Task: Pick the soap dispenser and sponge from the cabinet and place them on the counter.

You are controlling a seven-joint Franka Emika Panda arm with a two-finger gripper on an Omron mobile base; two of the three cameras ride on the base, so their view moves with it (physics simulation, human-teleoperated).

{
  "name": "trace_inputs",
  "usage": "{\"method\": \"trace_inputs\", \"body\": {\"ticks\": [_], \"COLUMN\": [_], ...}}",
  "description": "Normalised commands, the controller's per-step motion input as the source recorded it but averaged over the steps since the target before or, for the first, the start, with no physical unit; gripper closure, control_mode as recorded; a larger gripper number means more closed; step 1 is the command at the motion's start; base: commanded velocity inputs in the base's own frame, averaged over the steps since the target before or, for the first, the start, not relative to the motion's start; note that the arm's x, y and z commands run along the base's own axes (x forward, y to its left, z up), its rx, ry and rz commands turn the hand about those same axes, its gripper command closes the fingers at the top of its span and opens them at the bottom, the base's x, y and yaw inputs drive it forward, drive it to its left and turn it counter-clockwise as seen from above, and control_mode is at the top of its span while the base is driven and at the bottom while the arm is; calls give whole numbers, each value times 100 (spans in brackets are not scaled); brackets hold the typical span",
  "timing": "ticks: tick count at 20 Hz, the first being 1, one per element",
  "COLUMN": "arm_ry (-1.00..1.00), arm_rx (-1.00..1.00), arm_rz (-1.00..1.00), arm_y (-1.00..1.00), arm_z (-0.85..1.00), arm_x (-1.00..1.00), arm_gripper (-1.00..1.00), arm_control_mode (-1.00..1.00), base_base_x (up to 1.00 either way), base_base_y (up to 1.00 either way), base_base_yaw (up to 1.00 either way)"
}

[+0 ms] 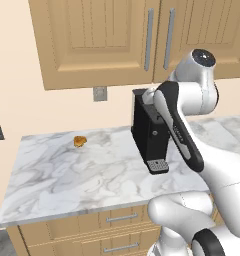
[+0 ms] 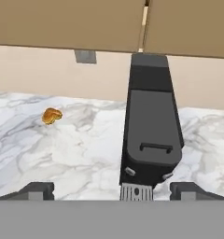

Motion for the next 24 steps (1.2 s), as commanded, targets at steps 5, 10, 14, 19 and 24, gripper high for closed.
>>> {"method": "trace_inputs", "body": {"ticks": [5,10,14,19,24], "arm_ry": [-31,-31,-27,-22,-24], "arm_rx": [0,2,4,3,1], "arm_rz": [2,4,6,3,0], "arm_y": [14,6,0,0,7], "arm_z": [47,36,16,4,13], "arm_x": [0,-8,-23,-16,4], "arm_gripper": [-100,-100,-100,-100,-100], "arm_control_mode": [-100,-100,-100,-100,-100], "base_base_x": [0,0,0,0,0], "base_base_y": [0,0,0,0,0], "base_base_yaw": [0,0,0,0,0]}}
